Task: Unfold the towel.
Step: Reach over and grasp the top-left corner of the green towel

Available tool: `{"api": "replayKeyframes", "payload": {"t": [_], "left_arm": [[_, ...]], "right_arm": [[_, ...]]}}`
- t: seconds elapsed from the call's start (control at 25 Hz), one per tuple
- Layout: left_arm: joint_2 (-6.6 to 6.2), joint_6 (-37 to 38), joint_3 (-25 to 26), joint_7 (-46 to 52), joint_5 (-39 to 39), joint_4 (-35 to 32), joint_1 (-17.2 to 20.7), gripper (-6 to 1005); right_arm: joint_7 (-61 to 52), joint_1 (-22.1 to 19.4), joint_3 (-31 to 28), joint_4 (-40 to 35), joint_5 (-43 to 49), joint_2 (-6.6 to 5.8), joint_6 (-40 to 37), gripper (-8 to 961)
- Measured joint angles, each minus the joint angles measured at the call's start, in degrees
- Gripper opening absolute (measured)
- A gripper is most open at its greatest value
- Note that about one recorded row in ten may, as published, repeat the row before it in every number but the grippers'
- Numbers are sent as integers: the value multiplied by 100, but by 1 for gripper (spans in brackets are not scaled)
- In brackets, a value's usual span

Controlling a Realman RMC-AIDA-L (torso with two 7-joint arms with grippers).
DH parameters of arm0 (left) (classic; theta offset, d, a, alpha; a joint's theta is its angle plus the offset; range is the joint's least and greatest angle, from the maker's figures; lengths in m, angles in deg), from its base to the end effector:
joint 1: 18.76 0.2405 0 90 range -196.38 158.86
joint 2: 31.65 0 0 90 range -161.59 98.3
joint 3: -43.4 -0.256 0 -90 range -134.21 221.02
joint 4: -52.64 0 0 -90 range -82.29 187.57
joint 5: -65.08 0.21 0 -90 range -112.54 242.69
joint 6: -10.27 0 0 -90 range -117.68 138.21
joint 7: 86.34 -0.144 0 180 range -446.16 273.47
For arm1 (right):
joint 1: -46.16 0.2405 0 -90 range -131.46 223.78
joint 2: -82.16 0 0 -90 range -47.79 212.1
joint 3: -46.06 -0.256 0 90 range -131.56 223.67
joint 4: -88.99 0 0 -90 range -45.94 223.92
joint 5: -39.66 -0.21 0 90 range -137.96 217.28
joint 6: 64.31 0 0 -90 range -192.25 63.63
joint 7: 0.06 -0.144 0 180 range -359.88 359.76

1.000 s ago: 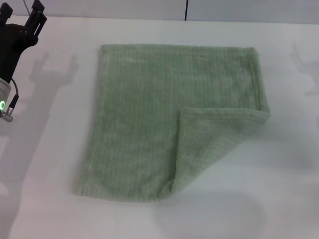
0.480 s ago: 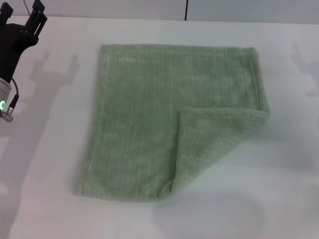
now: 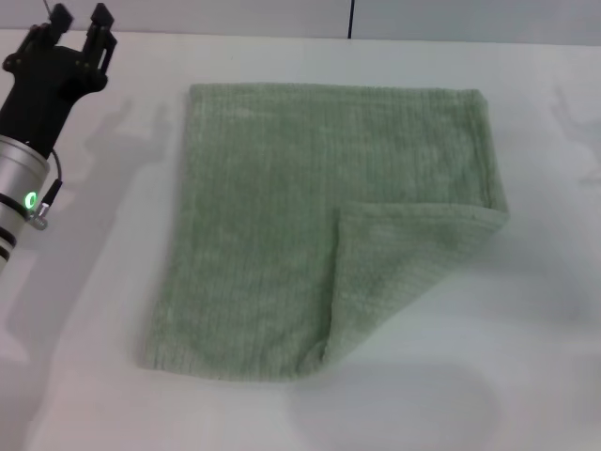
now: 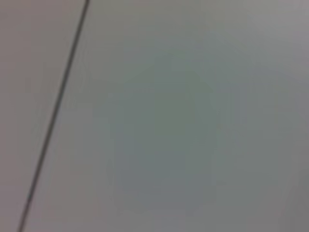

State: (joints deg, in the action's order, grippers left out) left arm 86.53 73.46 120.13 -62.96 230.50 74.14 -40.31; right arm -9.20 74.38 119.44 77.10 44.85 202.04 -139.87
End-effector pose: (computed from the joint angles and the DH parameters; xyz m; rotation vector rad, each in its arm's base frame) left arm -0.2941 0.3507 0.0043 -1.6097 -0.5907 -0.9701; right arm 0.2894 0.3623 0.0431 -1.4540 0.2396 0.8447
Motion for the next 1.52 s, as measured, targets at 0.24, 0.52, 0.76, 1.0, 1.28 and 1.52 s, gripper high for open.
{"api": "replayKeyframes", "payload": {"t": [0.24, 0.52, 0.76, 1.0, 1.28, 1.52], "left_arm": [[-19, -86, -293, -1, -2, -8, -161, 502], [-38, -448, -615, 5, -1, -11, -384, 243], [-24, -2210, -1078, 28, -1, -25, -1141, 13], [0, -3345, -1078, 32, -2, 1, -1576, -2], [31, -4288, -1041, 48, -4, -112, -1968, -2], [31, -4701, -965, 60, -26, -133, -2085, -2]], "right_arm": [[-8, -4, 2, 12, 0, 0, -26, 794], [-9, 7, 5, 12, 0, 0, -30, 794], [-8, 16, 17, 12, 0, 0, -30, 795], [12, 27, 45, 12, 0, 0, -25, 795], [13, 40, 53, 12, 0, 0, -31, 795], [12, 50, 77, 12, 0, 0, -31, 794]]}}
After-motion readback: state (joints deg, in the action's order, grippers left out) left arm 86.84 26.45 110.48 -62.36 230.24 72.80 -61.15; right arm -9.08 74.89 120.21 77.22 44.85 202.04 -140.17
